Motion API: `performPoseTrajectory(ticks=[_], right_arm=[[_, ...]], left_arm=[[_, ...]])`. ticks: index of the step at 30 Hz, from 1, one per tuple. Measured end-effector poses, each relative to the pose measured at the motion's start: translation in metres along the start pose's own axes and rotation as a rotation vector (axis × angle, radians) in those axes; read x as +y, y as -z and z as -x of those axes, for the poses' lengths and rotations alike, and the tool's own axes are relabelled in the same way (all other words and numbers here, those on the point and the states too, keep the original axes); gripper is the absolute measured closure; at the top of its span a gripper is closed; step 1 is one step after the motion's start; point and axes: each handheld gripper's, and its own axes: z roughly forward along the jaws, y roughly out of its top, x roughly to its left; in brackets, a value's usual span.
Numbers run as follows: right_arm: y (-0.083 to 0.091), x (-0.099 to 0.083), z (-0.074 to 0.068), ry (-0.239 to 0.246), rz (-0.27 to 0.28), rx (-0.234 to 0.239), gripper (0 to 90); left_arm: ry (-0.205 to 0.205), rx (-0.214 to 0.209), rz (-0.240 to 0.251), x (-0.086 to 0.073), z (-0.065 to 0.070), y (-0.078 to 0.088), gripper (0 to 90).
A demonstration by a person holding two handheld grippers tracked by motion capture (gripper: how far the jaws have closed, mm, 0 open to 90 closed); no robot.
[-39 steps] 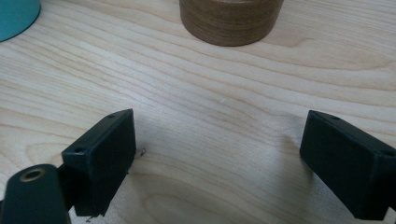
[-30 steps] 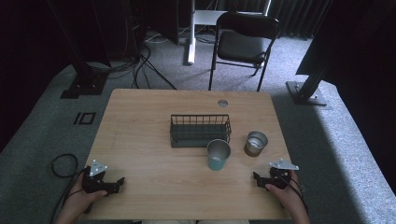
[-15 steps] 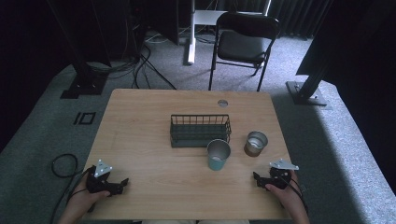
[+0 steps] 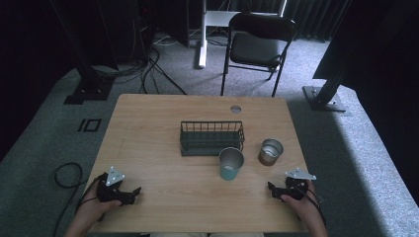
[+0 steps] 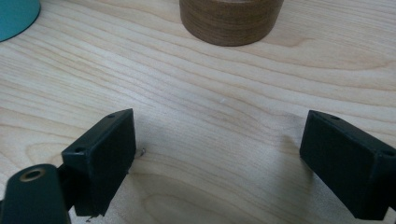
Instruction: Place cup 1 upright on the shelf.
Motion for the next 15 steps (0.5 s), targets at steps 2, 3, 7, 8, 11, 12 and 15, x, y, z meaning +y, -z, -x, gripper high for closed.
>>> performPoseTrajectory(ticks=[2,3,7,8,11,12,15], right_arm=[[0.0,0.0,0.0,0.0,0.0,0.0,10.3],[0.0,0.0,0.0,0.0,0.0,0.0,10.3],[0.0,0.0,0.0,0.0,0.0,0.0,10.3],[0.0,0.0,0.0,0.0,0.0,0.0,10.3],[0.0,0.0,0.0,0.0,0.0,0.0,10.3],[0.0,0.0,0.0,0.0,0.0,0.0,10.3],[0.0,0.0,0.0,0.0,0.0,0.0,10.3]], left_arm=[[-0.005,-0.006,0.007,0.003,0.002,-0.001,3.1],[-0.005,-0.006,0.007,0.003,0.002,-0.001,3.1],[-0.012,-0.026,0.016,0.01,0.007,-0.003,3.1],[-0.011,-0.031,0.017,0.011,0.008,-0.003,3.1],[-0.027,-0.037,0.018,0.016,0.012,-0.005,3.1],[-0.026,-0.041,0.021,0.017,0.013,-0.006,3.1],[-0.038,-0.049,0.03,0.021,0.016,-0.007,3.1]])
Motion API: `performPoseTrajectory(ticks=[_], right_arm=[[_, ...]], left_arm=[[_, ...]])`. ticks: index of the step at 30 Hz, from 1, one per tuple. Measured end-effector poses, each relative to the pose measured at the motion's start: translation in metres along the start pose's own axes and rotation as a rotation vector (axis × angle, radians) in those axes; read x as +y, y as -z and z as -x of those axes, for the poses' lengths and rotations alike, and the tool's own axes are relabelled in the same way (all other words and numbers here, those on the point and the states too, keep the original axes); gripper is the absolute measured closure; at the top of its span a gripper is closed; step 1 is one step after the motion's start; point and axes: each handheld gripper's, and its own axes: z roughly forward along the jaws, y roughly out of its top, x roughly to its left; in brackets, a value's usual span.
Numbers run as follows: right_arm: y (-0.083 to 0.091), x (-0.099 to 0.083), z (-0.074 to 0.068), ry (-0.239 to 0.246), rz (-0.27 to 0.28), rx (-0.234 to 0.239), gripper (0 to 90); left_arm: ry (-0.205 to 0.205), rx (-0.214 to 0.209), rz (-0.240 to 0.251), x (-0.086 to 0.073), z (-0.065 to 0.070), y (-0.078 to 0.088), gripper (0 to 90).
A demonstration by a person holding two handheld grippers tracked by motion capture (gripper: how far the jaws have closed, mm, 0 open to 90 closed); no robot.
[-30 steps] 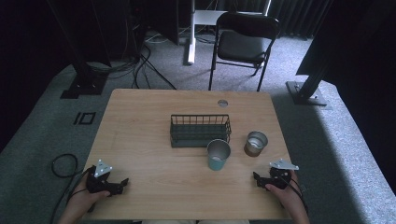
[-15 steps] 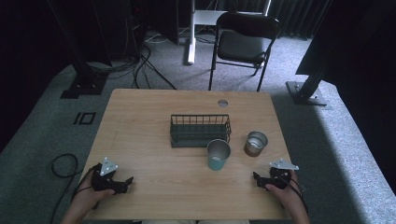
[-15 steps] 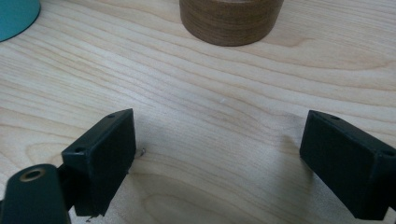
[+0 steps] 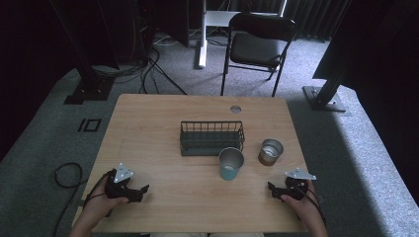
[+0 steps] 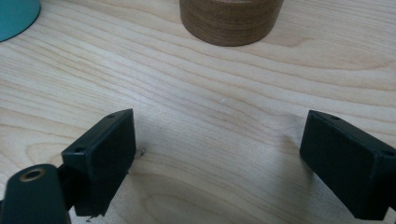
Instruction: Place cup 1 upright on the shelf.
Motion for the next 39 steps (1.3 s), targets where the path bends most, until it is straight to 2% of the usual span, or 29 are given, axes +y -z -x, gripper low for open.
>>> performPoseTrajectory(ticks=[3,13,16,26,39], right_arm=[[0.0,0.0,0.0,0.0,0.0,0.0,10.3],[0.0,0.0,0.0,0.0,0.0,0.0,10.3],[0.0,0.0,0.0,0.0,0.0,0.0,10.3],[0.0,0.0,0.0,-0.001,0.0,0.0,10.3],[0.0,0.0,0.0,-0.001,0.0,0.0,10.3]], left_arm=[[-0.023,-0.008,0.003,0.004,0.003,-0.001,3.1],[-0.05,-0.044,0.022,0.016,0.015,-0.009,3.1],[-0.073,-0.063,0.027,0.023,0.022,-0.011,3.1],[-0.12,-0.091,0.041,0.036,0.034,-0.016,3.1],[-0.157,-0.15,0.066,0.051,0.053,-0.026,3.1]])
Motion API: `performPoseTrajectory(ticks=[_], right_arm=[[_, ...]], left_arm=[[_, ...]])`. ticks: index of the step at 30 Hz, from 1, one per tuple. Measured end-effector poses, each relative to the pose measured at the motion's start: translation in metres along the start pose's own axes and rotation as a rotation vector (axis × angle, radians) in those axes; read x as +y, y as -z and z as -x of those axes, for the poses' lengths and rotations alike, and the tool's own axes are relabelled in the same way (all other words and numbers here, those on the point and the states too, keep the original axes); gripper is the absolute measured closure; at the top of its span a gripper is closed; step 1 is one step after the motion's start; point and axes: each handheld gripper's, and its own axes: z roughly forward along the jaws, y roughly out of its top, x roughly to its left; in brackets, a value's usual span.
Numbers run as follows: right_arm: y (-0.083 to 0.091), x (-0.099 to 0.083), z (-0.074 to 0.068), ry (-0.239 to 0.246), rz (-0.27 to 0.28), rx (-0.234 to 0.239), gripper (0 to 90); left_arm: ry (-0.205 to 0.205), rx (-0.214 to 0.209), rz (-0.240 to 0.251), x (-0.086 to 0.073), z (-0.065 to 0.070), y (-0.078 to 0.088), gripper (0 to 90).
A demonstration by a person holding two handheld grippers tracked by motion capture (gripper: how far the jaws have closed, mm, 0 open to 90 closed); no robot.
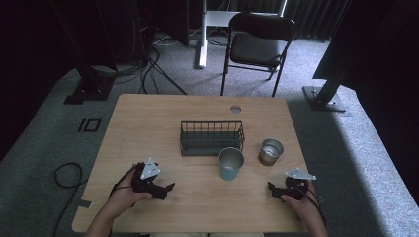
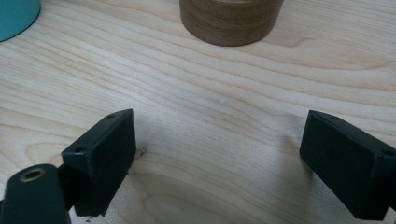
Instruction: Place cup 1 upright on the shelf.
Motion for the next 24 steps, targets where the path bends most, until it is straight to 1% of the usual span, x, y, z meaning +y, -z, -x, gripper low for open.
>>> performPoseTrajectory(ticks=[4,12,20,24], right_arm=[[0.0,0.0,0.0,-0.001,0.0,0.0,10.3],[0.0,0.0,0.0,0.0,0.0,0.0,10.3],[0.0,0.0,0.0,0.0,0.0,0.0,10.3],[0.0,0.0,0.0,0.0,0.0,0.0,10.3]], left_arm=[[-0.013,-0.011,-0.006,0.003,0.004,-0.006,3.1],[-0.031,-0.045,0.001,0.011,0.013,-0.016,3.1],[-0.042,-0.084,0.032,0.022,0.021,-0.022,3.1],[-0.052,-0.1,0.04,0.028,0.025,-0.026,3.1]])
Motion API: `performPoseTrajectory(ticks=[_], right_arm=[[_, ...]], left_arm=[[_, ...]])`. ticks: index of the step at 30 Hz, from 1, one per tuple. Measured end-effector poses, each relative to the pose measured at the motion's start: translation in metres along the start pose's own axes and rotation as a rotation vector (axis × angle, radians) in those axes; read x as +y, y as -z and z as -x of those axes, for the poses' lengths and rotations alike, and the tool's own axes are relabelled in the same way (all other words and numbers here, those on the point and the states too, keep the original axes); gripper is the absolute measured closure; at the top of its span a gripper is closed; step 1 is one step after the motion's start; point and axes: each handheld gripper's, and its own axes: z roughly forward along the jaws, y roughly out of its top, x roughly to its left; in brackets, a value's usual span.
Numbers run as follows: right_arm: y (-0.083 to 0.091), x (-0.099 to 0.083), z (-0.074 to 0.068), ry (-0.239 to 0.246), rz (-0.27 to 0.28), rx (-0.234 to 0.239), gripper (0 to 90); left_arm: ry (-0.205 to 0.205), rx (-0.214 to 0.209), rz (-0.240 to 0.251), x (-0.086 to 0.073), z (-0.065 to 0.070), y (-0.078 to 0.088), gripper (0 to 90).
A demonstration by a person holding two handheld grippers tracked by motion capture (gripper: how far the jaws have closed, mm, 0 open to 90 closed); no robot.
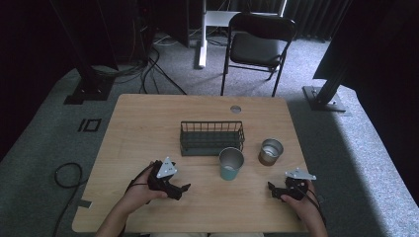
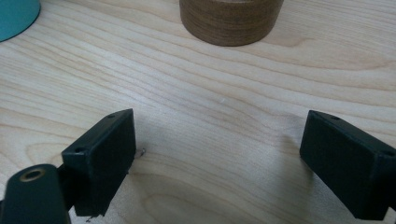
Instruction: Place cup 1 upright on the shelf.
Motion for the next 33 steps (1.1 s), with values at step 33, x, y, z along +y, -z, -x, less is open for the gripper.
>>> performPoseTrajectory(ticks=[33], right_arm=[[0.0,0.0,0.0,-0.001,0.0,0.0,10.3]], left_arm=[[-0.067,-0.087,0.055,0.043,0.028,-0.045,5.8]])
